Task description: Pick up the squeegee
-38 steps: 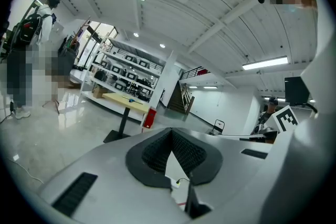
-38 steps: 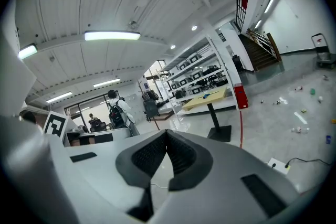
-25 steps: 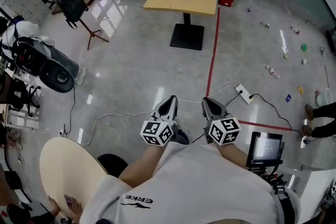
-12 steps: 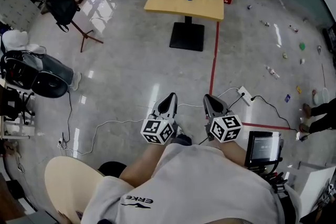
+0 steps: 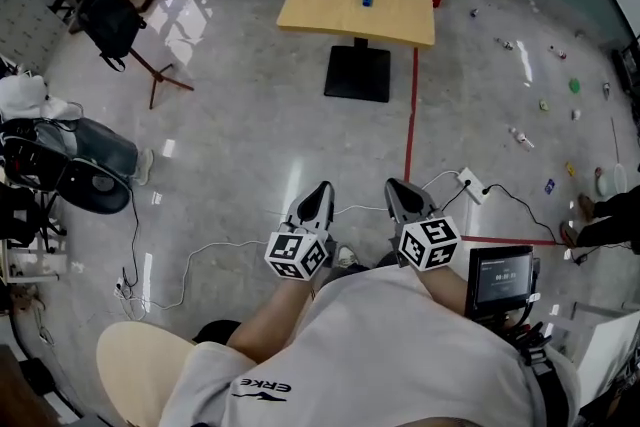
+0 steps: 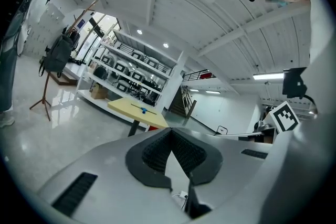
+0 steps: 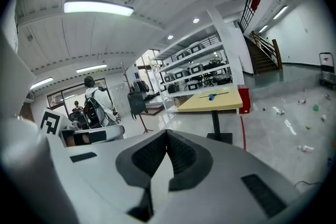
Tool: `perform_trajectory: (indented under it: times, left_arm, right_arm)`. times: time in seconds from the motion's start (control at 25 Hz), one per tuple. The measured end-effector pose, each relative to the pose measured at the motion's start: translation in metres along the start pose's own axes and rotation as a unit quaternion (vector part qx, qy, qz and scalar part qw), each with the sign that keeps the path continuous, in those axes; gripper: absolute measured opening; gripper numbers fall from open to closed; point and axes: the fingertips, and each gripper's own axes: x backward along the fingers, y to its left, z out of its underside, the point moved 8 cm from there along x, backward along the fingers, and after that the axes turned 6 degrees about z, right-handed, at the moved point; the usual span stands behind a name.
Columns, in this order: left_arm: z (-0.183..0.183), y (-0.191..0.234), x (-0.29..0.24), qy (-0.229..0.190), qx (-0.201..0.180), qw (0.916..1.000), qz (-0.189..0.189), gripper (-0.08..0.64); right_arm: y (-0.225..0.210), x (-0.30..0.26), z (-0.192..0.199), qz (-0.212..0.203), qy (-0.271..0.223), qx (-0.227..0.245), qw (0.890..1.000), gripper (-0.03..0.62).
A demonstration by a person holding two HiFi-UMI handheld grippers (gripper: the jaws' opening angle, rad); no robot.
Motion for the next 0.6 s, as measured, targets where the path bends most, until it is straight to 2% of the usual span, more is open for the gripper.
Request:
perform_trajectory:
  times: [0.28,0.6]
  left_arm:
    - [-0.004,0.005,-0.035,0.010,-0.006,0.9999,0.012,0.005]
    - [-0.025,0.020,-0.099,0.010,-0.026,0.9996,-0.006,0.005]
  right_arm:
    - [-0.026,-0.026,-0.011,0.006,-0.012,-0.010,1.000,0.002]
    - [-0.073,-0.078,-0.047,-0.011,-0.031,-0.017,0.999,0.002]
